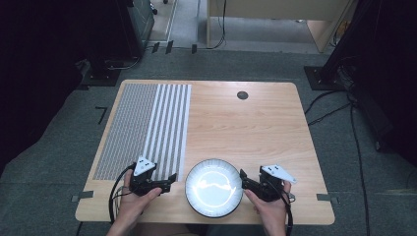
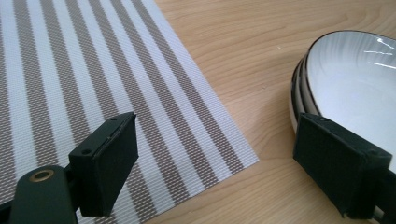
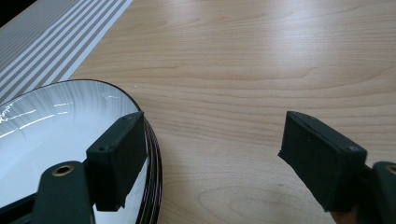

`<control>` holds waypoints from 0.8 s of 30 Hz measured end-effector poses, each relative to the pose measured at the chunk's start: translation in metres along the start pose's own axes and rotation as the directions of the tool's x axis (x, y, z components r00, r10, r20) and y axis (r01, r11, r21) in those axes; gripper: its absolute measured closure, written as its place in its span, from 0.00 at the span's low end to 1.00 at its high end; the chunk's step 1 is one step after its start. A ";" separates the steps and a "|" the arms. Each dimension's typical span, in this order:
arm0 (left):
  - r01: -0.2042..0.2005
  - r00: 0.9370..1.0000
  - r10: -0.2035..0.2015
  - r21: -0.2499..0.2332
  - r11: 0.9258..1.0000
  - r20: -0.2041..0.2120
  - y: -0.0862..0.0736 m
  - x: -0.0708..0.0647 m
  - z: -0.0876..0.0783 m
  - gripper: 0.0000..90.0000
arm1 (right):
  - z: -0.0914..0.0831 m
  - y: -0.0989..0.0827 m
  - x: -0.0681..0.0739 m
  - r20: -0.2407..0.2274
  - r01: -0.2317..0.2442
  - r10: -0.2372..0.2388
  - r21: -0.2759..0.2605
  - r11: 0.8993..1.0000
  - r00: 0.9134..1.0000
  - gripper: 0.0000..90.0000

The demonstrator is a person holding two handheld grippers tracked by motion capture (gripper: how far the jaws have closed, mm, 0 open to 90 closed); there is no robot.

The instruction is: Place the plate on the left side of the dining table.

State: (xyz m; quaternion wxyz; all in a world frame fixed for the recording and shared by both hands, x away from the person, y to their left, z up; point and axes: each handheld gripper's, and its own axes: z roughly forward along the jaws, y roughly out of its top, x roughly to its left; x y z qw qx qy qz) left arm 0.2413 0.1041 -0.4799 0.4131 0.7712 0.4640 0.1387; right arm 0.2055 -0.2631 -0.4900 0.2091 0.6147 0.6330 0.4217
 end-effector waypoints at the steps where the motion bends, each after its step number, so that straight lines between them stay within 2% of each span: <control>1: 0.000 1.000 0.000 0.000 1.000 0.000 0.000 0.000 0.000 0.15 | 0.000 0.000 0.000 0.000 0.000 0.000 0.000 1.000 1.000 0.25; 6: -0.001 0.999 0.002 -0.023 1.000 0.036 0.004 -0.011 0.003 0.15 | 0.000 -0.002 0.001 -0.031 -0.009 0.009 0.005 1.000 0.999 0.34; 11: -0.007 0.999 0.008 -0.018 1.000 0.048 0.007 -0.017 0.008 0.15 | 0.001 -0.005 0.002 -0.057 -0.001 0.002 0.010 1.000 0.998 0.41; 12: -0.011 0.998 0.011 -0.010 1.000 0.056 0.008 -0.020 0.011 0.15 | 0.001 -0.006 0.004 -0.074 0.012 -0.011 0.015 1.000 0.997 0.48; 14: -0.014 0.998 0.014 -0.004 1.000 0.062 0.009 -0.023 0.014 0.15 | 0.000 -0.007 0.005 -0.089 0.006 -0.006 0.008 1.000 0.996 0.52; 18: -0.031 0.996 0.030 0.008 0.999 0.079 0.011 -0.030 0.020 0.16 | -0.004 -0.008 0.005 -0.103 -0.038 0.036 -0.015 0.999 0.994 0.59; 21: -0.043 0.995 0.042 0.009 0.999 0.092 0.012 -0.035 0.023 0.18 | -0.007 -0.009 0.004 -0.130 -0.097 0.093 -0.027 0.995 0.987 0.67; 23: -0.050 0.995 0.050 0.004 0.999 0.091 0.012 -0.037 0.024 0.27 | -0.008 -0.009 0.005 -0.139 -0.114 0.110 -0.022 0.993 0.984 0.70; 24: -0.066 0.993 0.065 0.007 0.998 0.096 0.013 -0.041 0.027 0.29 | -0.009 -0.008 0.006 -0.148 -0.150 0.148 -0.007 0.989 0.978 0.73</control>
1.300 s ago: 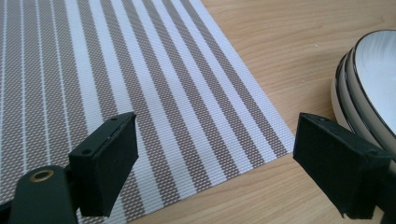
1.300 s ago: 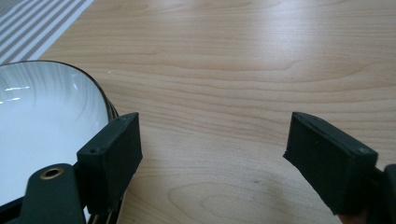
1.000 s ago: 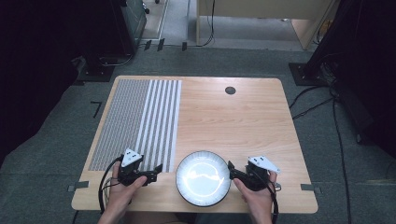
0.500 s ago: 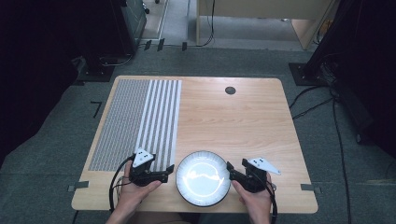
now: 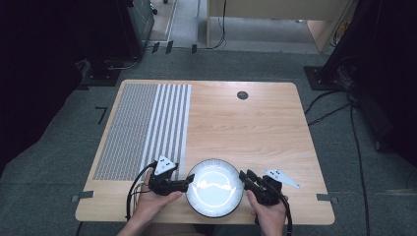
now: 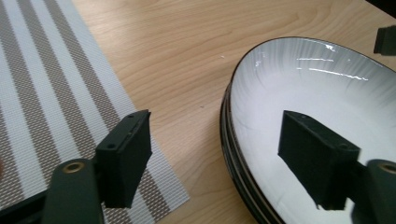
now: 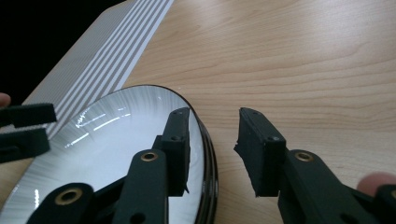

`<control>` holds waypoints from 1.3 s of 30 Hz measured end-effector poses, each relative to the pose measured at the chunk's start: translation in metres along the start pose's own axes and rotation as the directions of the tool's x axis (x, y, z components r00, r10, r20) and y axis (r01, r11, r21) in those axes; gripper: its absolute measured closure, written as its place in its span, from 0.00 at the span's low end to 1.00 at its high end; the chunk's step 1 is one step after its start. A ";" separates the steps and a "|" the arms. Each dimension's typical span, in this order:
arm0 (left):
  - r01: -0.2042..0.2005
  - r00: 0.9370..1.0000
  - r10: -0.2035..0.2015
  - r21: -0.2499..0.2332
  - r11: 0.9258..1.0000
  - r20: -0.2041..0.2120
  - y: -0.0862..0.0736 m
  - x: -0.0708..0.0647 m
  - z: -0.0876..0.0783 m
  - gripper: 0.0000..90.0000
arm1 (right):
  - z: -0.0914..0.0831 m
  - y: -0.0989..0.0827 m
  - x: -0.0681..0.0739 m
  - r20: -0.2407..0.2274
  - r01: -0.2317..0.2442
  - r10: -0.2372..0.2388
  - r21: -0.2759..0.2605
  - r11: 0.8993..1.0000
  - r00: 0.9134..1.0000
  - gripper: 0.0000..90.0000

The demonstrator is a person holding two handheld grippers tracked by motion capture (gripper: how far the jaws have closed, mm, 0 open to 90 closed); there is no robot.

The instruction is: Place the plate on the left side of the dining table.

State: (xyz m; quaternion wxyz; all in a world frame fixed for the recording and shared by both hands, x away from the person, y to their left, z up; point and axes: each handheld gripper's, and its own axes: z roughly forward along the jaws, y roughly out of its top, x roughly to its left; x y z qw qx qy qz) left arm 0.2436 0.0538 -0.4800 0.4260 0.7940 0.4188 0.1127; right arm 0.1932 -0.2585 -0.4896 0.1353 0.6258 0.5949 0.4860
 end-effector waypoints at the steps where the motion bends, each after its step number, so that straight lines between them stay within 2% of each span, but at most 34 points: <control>1: 0.000 1.000 0.000 0.000 1.000 0.000 0.000 0.000 0.000 0.32 | 0.000 0.001 0.003 0.010 -0.001 0.001 0.002 1.000 1.000 0.73; 3: -0.004 1.000 0.003 0.007 1.000 0.012 0.001 -0.003 0.004 0.36 | -0.001 0.004 0.009 0.034 0.008 -0.009 0.020 1.000 0.999 0.73; 6: -0.004 1.000 0.004 0.010 1.000 0.022 0.003 -0.005 0.008 0.40 | 0.001 0.006 0.014 0.021 -0.004 0.003 0.026 1.000 1.000 0.73; 8: -0.007 1.000 0.007 0.014 1.000 0.028 0.004 -0.006 0.010 0.42 | 0.003 0.006 0.016 0.039 0.014 -0.015 0.027 1.000 0.999 0.75; 10: -0.008 1.000 0.008 0.012 1.000 0.030 0.004 -0.007 0.010 0.44 | 0.004 0.005 0.016 0.037 0.011 -0.011 0.021 1.000 0.999 0.79; 11: -0.013 0.999 0.013 0.006 1.000 0.032 0.004 -0.007 0.011 0.52 | 0.006 0.003 0.014 -0.001 -0.021 0.021 0.006 1.000 1.000 0.83; 15: -0.025 0.999 0.024 0.004 1.000 0.044 0.005 -0.009 0.013 0.60 | 0.007 0.000 0.011 -0.030 -0.009 0.010 0.020 1.000 0.999 0.85; 17: -0.032 0.999 0.031 0.014 0.999 0.037 0.004 -0.009 0.014 0.61 | 0.006 -0.004 0.007 -0.078 -0.033 0.033 0.004 0.999 0.996 0.87; 18: -0.031 0.999 0.030 0.019 0.999 0.024 0.003 -0.009 0.014 0.65 | 0.004 -0.007 0.007 -0.064 -0.034 0.034 0.005 0.999 0.997 0.89; 20: -0.028 0.999 0.028 0.024 0.999 0.025 0.003 -0.007 0.014 0.67 | 0.003 -0.008 0.007 -0.058 -0.040 0.040 0.003 0.999 0.998 0.91; 22: -0.021 0.999 0.020 0.030 0.999 0.038 0.003 -0.006 0.014 0.72 | -0.002 -0.011 0.008 -0.051 -0.043 0.043 0.004 0.999 0.998 0.92; 23: -0.021 0.998 0.019 0.040 0.999 0.054 0.002 -0.006 0.014 0.75 | -0.007 -0.012 0.008 -0.033 -0.040 0.040 0.003 0.999 0.999 0.91; 25: -0.024 0.998 0.021 0.045 0.999 0.059 0.001 -0.006 0.014 0.77 | -0.008 -0.013 0.008 -0.021 -0.039 0.039 -0.002 0.999 0.999 0.91; 26: -0.031 0.998 0.029 0.053 0.998 0.049 0.000 -0.008 0.014 0.78 | -0.012 -0.014 0.007 0.013 -0.055 0.055 0.001 0.998 0.998 0.92; 27: -0.031 0.998 0.029 0.053 0.998 0.049 0.000 -0.008 0.014 0.78 | -0.013 -0.015 0.006 0.019 -0.067 0.067 0.008 0.998 0.998 0.92; 29: -0.026 0.998 0.023 0.067 0.997 0.052 -0.001 -0.007 0.014 0.79 | -0.013 -0.018 0.005 0.008 -0.097 0.097 0.024 0.995 0.995 0.92; 35: -0.022 0.998 0.019 0.064 0.998 0.055 -0.003 -0.006 0.012 0.80 | -0.010 -0.021 0.005 0.025 -0.110 0.109 0.038 0.993 0.994 0.92; 39: 0.023 0.997 -0.027 0.059 0.998 0.078 -0.003 -0.002 0.012 0.81 | -0.009 -0.022 0.006 0.032 -0.139 0.138 0.040 0.990 0.990 0.92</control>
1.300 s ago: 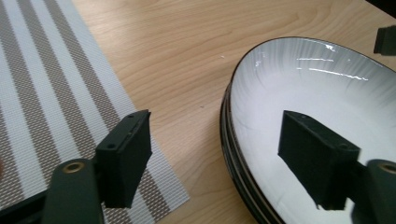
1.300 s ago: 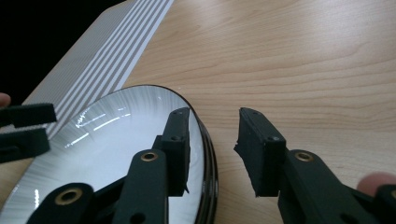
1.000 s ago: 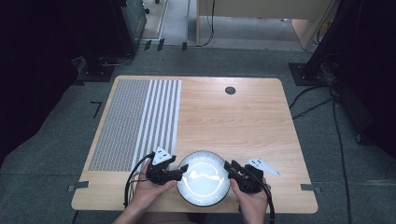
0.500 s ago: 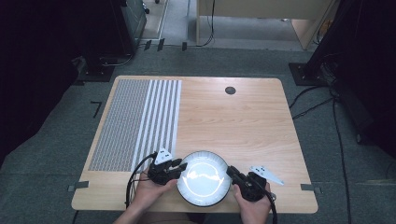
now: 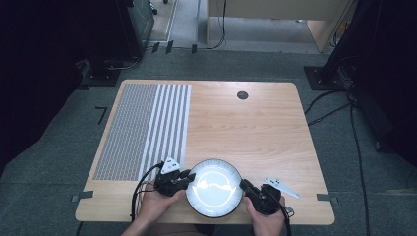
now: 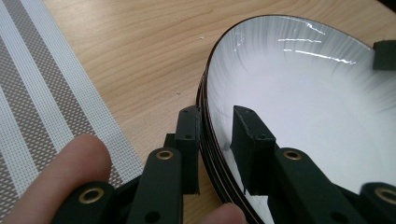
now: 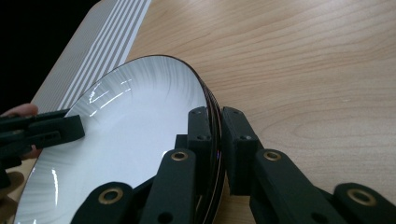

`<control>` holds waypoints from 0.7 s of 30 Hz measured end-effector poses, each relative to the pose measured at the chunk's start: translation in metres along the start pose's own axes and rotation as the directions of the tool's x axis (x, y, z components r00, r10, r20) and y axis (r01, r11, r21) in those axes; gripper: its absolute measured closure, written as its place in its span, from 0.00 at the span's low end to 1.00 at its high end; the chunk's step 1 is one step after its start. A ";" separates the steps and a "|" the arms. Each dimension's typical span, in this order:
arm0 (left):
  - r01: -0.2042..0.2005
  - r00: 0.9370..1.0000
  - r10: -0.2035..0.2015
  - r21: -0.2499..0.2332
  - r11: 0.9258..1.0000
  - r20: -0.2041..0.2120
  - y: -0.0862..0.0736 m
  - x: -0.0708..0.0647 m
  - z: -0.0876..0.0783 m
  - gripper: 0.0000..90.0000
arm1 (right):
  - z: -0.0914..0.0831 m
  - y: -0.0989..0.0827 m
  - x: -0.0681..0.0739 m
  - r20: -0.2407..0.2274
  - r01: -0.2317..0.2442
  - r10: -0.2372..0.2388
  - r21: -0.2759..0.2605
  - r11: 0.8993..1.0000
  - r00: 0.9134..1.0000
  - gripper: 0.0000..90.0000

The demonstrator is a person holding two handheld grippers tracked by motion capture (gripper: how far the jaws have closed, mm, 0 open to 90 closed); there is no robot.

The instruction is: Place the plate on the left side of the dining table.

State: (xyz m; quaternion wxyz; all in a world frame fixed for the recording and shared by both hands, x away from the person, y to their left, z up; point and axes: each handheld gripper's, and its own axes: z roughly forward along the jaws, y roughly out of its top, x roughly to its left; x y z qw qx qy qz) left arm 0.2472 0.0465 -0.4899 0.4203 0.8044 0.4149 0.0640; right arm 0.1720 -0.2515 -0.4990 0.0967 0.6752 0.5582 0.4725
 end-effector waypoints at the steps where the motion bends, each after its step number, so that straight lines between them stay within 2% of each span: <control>1: 0.010 1.000 -0.010 -0.005 1.000 0.007 -0.001 0.001 0.000 0.82 | 0.000 0.000 0.000 0.004 -0.025 0.025 -0.002 1.000 1.000 0.93; 5: 0.004 1.000 -0.004 -0.008 1.000 -0.005 -0.001 0.000 0.000 0.82 | 0.000 0.001 0.001 0.009 -0.059 0.059 -0.014 0.998 0.998 0.93; 10: 0.016 1.000 -0.016 -0.009 1.000 0.001 -0.002 0.001 0.001 0.82 | -0.002 0.002 0.000 -0.012 -0.114 0.114 -0.020 0.993 0.993 0.93; 14: 0.013 1.000 -0.013 -0.011 1.000 -0.004 -0.002 0.000 0.002 0.82 | -0.003 0.003 -0.002 -0.025 -0.140 0.139 -0.018 0.990 0.990 0.93; 15: 0.014 1.000 -0.014 -0.012 1.000 -0.003 -0.002 0.000 0.002 0.82 | -0.004 0.003 -0.003 -0.048 -0.153 0.152 -0.027 0.988 0.987 0.97; 17: 0.012 1.000 -0.012 -0.011 1.000 0.002 -0.002 0.000 0.003 0.82 | -0.007 0.006 -0.004 -0.106 -0.227 0.223 -0.034 0.973 0.969 0.96; 18: 0.014 1.000 -0.014 -0.008 1.000 0.005 -0.002 0.000 0.003 0.81 | -0.008 0.007 -0.003 -0.117 -0.236 0.230 -0.039 0.971 0.966 0.96; 20: 0.011 1.000 -0.011 -0.006 1.000 0.008 -0.002 0.000 0.004 0.81 | -0.007 0.009 0.000 -0.087 -0.194 0.189 -0.056 0.979 0.978 0.92; 21: 0.011 1.000 -0.011 -0.006 1.000 0.008 -0.002 0.000 0.004 0.80 | -0.006 0.010 0.001 -0.076 -0.181 0.177 -0.052 0.982 0.981 0.91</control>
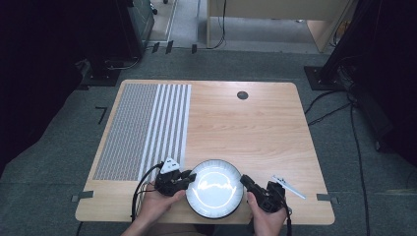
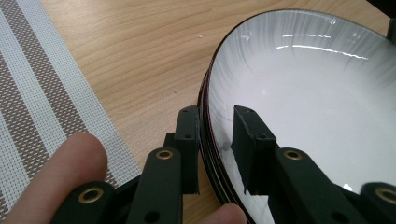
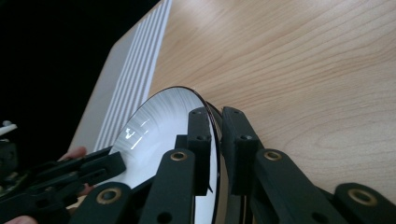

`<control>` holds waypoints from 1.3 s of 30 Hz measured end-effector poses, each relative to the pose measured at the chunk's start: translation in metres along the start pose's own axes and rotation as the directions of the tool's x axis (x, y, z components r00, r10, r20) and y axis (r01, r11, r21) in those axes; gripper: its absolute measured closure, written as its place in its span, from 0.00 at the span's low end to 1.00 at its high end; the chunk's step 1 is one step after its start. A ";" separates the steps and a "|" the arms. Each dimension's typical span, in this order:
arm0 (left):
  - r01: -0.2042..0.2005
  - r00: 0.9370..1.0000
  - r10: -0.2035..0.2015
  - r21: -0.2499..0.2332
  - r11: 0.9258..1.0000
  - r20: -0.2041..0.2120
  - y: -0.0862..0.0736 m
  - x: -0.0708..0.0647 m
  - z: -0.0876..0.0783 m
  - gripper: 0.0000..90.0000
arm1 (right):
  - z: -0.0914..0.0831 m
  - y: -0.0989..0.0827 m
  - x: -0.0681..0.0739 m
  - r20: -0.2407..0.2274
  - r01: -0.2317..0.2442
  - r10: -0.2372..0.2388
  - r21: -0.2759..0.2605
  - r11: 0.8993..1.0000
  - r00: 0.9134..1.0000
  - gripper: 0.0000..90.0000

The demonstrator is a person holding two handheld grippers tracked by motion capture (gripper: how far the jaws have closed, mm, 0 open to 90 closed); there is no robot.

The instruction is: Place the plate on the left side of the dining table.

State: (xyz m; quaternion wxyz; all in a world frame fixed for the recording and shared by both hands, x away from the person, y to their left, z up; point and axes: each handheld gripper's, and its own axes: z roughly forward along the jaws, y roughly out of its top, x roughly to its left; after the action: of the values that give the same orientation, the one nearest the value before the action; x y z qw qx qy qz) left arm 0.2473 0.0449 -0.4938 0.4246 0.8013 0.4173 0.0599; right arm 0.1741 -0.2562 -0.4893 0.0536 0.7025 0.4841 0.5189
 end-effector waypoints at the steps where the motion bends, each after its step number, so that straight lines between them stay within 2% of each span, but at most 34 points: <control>1: -0.002 1.000 0.002 0.000 1.000 -0.003 0.000 -0.001 0.000 0.80 | 0.000 0.000 0.000 0.000 0.000 0.000 0.000 1.000 1.000 0.91; 4: -0.008 1.000 0.008 -0.010 1.000 -0.024 -0.002 -0.005 0.002 0.78 | 0.005 -0.003 -0.002 0.015 0.003 -0.004 0.010 1.000 1.000 0.89; 9: 0.000 1.000 -0.001 -0.018 1.000 -0.024 -0.003 -0.006 0.004 0.78 | 0.007 -0.006 -0.004 0.004 -0.023 0.023 0.018 1.000 1.000 0.88; 11: -0.001 1.000 0.001 -0.020 1.000 -0.024 -0.004 -0.007 0.005 0.77 | 0.011 -0.008 -0.004 -0.034 -0.052 0.053 0.032 0.998 0.998 0.87; 13: 0.012 1.000 -0.013 -0.023 1.000 -0.016 -0.004 -0.005 0.005 0.77 | 0.012 -0.010 -0.003 -0.020 -0.039 0.039 0.025 0.999 0.999 0.86; 17: 0.010 0.999 -0.011 -0.039 0.999 -0.039 -0.006 -0.009 0.005 0.76 | 0.014 -0.010 -0.002 -0.024 -0.031 0.032 0.013 0.999 0.999 0.85; 20: 0.025 0.999 -0.026 -0.043 0.999 -0.034 -0.006 -0.009 0.006 0.76 | 0.015 -0.010 0.000 0.012 0.013 -0.013 0.009 1.000 1.000 0.92; 25: 0.036 0.999 -0.037 -0.037 0.999 -0.028 -0.006 -0.008 0.006 0.76 | 0.014 -0.011 -0.001 0.001 0.029 -0.029 0.015 0.999 1.000 0.93; 27: 0.052 0.999 -0.052 -0.036 0.998 -0.015 -0.006 -0.007 0.007 0.74 | 0.014 -0.011 -0.003 -0.011 0.011 -0.011 0.016 1.000 1.000 0.93; 28: 0.062 0.998 -0.062 -0.032 0.998 -0.002 -0.006 -0.006 0.007 0.73 | 0.015 -0.012 -0.007 -0.035 -0.036 0.036 0.019 0.999 0.999 0.92; 29: 0.062 0.998 -0.062 -0.032 0.998 -0.002 -0.006 -0.006 0.007 0.72 | 0.015 -0.012 -0.008 -0.044 -0.052 0.052 0.023 0.998 0.998 0.92; 33: 0.085 0.996 -0.085 -0.022 0.996 0.024 -0.005 -0.003 0.007 0.72 | 0.016 -0.013 -0.009 -0.048 -0.058 0.059 0.020 0.998 0.997 0.92; 34: 0.108 0.993 -0.107 -0.011 0.994 0.042 -0.004 -0.001 0.006 0.71 | 0.017 -0.014 -0.010 -0.062 -0.087 0.088 0.021 0.996 0.994 0.92; 35: 0.108 0.993 -0.107 -0.011 0.994 0.042 -0.004 -0.001 0.006 0.71 | 0.017 -0.014 -0.010 -0.062 -0.087 0.088 0.021 0.996 0.994 0.92; 36: 0.133 0.989 -0.133 0.000 0.991 0.067 -0.003 0.003 0.005 0.72 | 0.017 -0.016 -0.012 -0.072 -0.108 0.110 0.021 0.994 0.991 0.92; 37: 0.133 0.989 -0.133 0.000 0.991 0.067 -0.003 0.003 0.005 0.72 | 0.017 -0.016 -0.012 -0.072 -0.108 0.110 0.021 0.994 0.991 0.92; 39: 0.155 0.983 -0.156 0.010 0.988 0.095 -0.002 0.008 0.004 0.72 | 0.018 -0.017 -0.013 -0.082 -0.128 0.130 0.023 0.991 0.988 0.92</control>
State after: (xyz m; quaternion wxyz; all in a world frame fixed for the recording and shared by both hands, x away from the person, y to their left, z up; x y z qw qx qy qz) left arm 0.2531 0.0480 -0.4997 0.4462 0.7688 0.4579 -0.0124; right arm 0.1778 -0.2488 -0.5163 -0.0064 0.7106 0.4440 0.5458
